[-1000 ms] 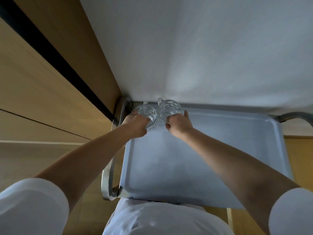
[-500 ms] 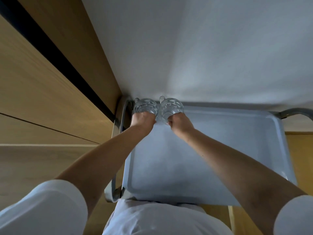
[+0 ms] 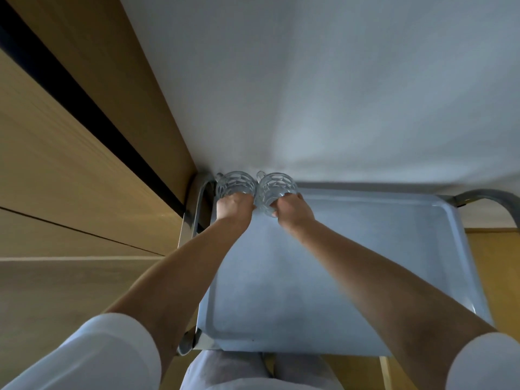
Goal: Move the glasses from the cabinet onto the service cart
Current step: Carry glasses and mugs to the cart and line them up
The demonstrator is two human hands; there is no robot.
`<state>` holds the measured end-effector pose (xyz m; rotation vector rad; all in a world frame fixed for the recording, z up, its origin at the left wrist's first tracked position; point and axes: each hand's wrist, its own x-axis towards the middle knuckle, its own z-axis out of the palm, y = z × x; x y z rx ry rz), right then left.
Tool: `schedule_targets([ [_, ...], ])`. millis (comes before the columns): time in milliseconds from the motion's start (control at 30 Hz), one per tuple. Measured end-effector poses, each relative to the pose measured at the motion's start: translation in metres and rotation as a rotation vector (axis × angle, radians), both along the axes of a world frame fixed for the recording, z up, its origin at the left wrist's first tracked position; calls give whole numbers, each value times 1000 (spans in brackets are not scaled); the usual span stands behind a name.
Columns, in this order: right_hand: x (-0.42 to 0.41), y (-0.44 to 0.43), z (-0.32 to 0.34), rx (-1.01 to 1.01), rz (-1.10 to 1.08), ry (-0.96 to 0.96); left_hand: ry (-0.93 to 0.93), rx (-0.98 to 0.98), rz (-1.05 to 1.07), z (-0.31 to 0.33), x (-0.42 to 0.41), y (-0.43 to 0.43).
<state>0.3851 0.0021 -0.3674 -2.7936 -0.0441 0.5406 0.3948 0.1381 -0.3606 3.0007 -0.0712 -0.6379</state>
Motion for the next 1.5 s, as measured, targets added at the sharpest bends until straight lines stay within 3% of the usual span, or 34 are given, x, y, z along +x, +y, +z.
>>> schedule_targets([
  [400, -11, -9, -7, -55, 160, -34, 38, -149, 43, -7, 0, 2],
  [600, -29, -27, 5, -69, 85, -128, -176, -74, -54, 4, -14, 21],
  [833, -55, -59, 23, -69, -65, -31, -470, -55, -214, 23, -35, 14],
  [967, -80, -94, 32, -85, -90, -17, -523, -172, -351, 43, -40, -39],
  [1033, -106, -127, 41, -82, -169, -37, -443, -205, -476, 53, -53, -88],
  [1200, -153, -194, 55, -125, -326, -81, -243, -82, -612, 47, -81, -162],
  [1500, -306, -346, 55, -215, -601, -139, -252, -205, -842, 48, -180, -320],
])
